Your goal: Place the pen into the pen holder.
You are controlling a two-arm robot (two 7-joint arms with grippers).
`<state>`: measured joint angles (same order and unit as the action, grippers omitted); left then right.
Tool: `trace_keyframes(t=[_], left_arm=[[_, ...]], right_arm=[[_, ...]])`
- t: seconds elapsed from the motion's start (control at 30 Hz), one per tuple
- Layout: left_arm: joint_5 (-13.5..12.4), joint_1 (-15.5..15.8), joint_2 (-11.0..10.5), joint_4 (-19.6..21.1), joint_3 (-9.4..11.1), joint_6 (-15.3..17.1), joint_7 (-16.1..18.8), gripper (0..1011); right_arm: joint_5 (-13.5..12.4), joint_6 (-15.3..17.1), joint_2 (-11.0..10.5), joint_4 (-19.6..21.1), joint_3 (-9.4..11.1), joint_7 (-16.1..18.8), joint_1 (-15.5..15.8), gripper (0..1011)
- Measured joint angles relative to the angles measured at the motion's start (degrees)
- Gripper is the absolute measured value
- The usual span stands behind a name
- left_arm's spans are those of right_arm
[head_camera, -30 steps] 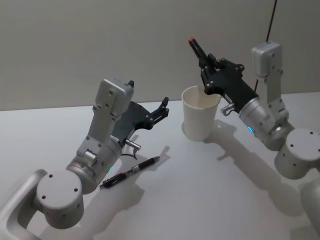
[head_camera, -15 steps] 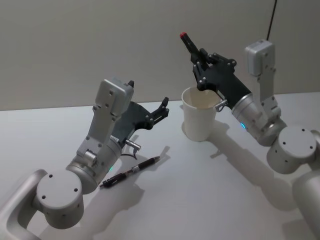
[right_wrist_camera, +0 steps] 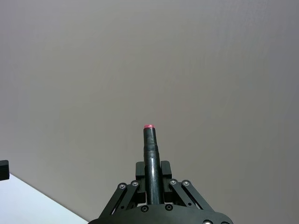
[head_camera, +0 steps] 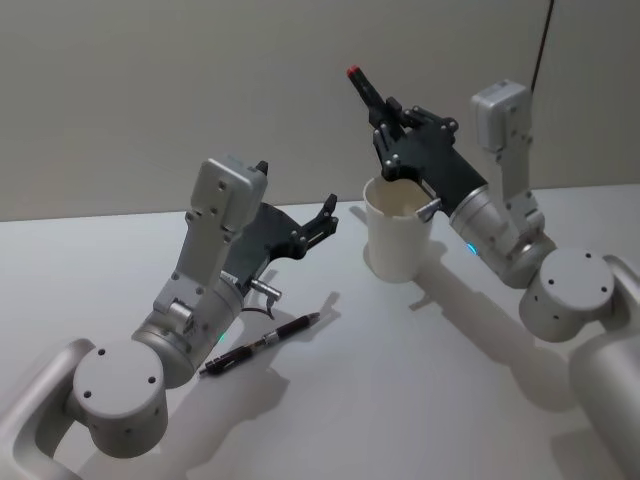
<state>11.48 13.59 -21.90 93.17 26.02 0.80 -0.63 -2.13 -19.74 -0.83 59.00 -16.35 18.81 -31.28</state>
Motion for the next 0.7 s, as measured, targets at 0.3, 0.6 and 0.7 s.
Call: trace_keyframes(t=[0.3,0.6,0.7], left_arm=[[0.0,0.0,0.0,0.0,0.0,0.0,0.0,1001],[0.0,0.0,0.0,0.0,0.0,0.0,0.0,1001],[0.0,0.0,0.0,0.0,0.0,0.0,0.0,1001]], right_arm=[[0.67,-1.57,0.89,-3.39,-0.58,0.36,-1.8,185],[1.39,-2.76,1.4,-5.9,-0.97,0.54,-2.91,185],[1.6,-2.98,1.47,-6.4,-1.05,0.54,-3.07,185]])
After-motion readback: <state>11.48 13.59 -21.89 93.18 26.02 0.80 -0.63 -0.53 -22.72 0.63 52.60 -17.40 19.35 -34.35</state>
